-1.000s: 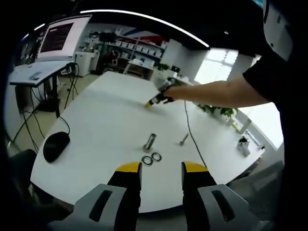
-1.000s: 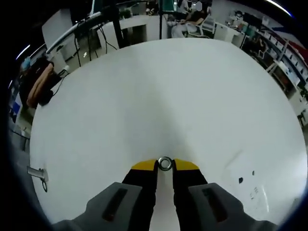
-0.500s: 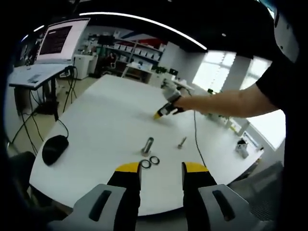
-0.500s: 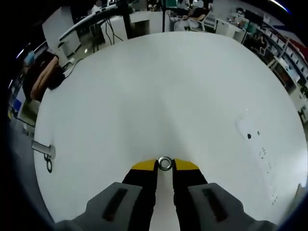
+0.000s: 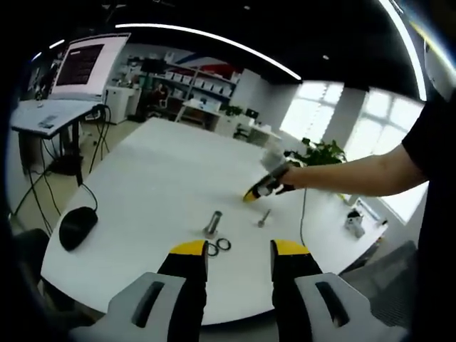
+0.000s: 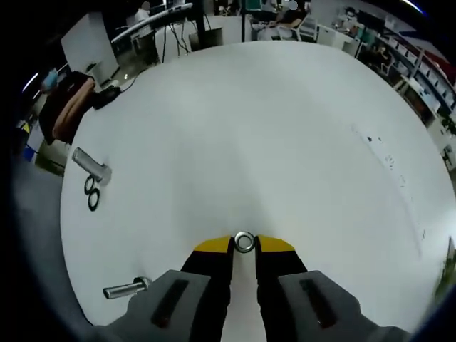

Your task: Place the washer onto the threaded stud by aligning its center hole with the stud, sliding it down to the base, and recovering from edge contact or off-axis alignment until the washer reaches the visible bottom stop.

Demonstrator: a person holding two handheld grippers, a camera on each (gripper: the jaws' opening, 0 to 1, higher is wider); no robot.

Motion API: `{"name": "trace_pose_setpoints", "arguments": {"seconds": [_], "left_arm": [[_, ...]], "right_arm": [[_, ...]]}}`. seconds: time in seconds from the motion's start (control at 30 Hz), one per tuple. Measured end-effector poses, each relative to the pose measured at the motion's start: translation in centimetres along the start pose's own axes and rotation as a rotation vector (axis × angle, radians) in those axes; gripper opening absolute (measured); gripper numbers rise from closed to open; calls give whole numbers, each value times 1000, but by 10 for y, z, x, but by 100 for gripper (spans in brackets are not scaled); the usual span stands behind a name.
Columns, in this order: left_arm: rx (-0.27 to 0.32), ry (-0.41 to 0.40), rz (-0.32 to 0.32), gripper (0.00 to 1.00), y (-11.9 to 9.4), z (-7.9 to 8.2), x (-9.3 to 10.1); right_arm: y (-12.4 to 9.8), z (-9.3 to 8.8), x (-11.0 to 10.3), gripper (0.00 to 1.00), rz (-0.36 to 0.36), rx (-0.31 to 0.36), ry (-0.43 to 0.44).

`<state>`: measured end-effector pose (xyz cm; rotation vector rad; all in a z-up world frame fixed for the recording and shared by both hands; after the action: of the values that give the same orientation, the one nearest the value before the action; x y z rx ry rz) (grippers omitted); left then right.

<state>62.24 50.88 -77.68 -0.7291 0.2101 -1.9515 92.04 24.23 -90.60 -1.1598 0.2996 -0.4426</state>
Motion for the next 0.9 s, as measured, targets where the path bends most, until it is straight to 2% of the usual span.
{"name": "trace_pose_setpoints", "arguments": {"seconds": [0.2,0.47,0.9], "left_arm": [[13,13,-9,34,0,1,2],[12,35,-26,33,1,2,8],[16,57,-40,33,-1,2,10]], "right_arm": [[-12,-30,-13,13,-7,-4,43],[-22,-59,-29,13,-27,16,105],[-30,-87,-62,13,-44,52,143]]}}
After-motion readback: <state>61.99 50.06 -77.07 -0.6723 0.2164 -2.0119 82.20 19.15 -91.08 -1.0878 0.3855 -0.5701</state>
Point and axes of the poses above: the point that each gripper's makers call its tool centre point, and the gripper's own axes: y roughly forward along the fingers, x roughly to its right, z roughly out of its top, the point moved 7 cm from there along -y, roughly backward along the fingers, and after that the axes turned 5 degrees about -x, right-handed, at the moved point
